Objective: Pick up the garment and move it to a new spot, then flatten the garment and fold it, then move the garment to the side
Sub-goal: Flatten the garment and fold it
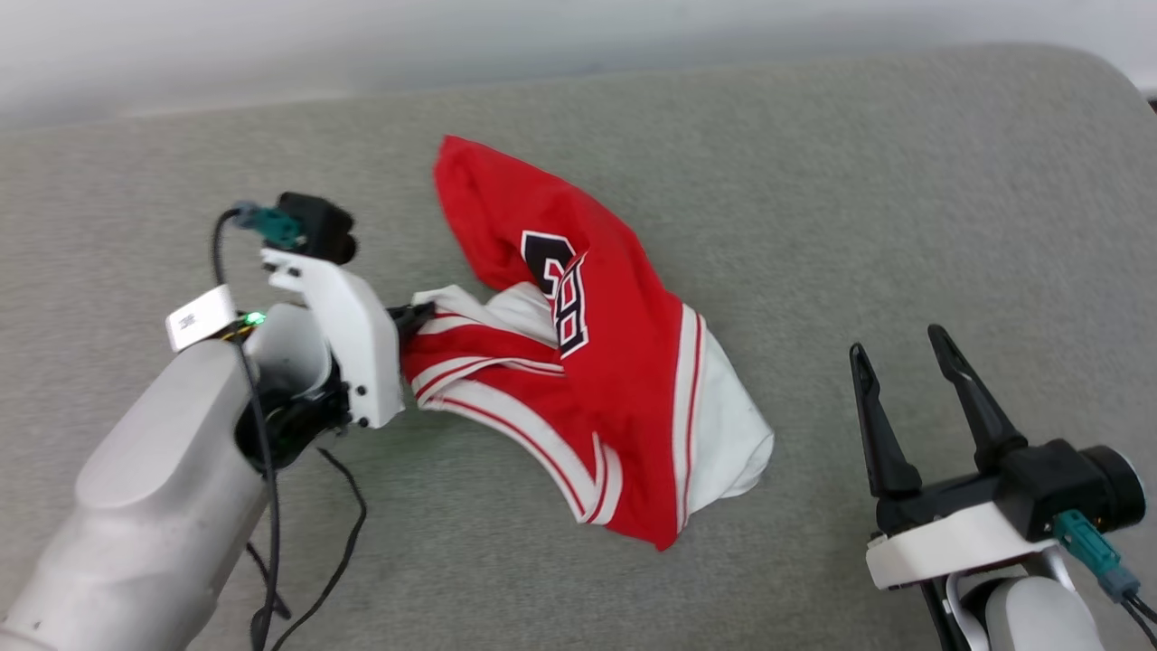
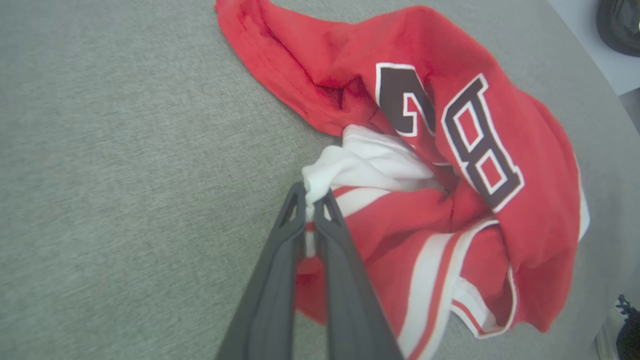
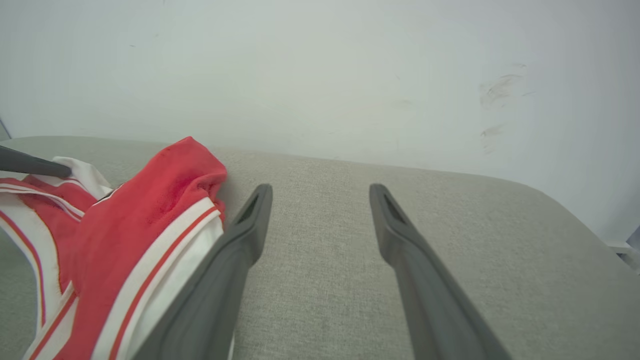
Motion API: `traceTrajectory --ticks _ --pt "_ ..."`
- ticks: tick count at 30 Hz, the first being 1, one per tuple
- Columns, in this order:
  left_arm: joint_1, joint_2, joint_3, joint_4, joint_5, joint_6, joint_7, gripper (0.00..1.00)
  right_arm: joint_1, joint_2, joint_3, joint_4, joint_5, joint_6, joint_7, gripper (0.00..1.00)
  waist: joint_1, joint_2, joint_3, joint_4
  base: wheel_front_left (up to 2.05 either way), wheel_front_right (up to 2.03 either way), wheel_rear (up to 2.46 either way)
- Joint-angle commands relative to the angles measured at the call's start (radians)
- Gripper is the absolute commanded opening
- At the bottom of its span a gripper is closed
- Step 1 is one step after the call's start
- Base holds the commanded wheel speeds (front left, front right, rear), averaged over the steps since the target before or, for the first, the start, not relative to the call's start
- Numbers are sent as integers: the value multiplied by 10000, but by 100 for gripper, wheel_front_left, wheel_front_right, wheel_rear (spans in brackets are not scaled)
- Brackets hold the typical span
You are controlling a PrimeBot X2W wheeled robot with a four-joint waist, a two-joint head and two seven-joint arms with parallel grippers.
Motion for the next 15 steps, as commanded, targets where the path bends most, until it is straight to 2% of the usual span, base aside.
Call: traceTrajectory --ticks 1,6,9,15 --pt "345 176 234 -125 -74 141 -390 0 186 20 -33 53 -68 -10 -17 100 0 0 -621 639 0 0 0" --pt "1544 547 830 -913 -230 850 -1517 0 494 19 -38 162 -100 -10 -17 100 0 0 -1091 1213 0 0 0" --pt "2962 864 1417 -1551 -432 1645 -2515 0 677 19 -79 212 -111 -10 -18 100 0 0 -1358 1523 0 0 0" --pt "5188 686 1559 -2140 -518 2550 -3568 0 897 19 -121 274 -185 -10 -17 100 0 0 -1651 1760 0 0 0"
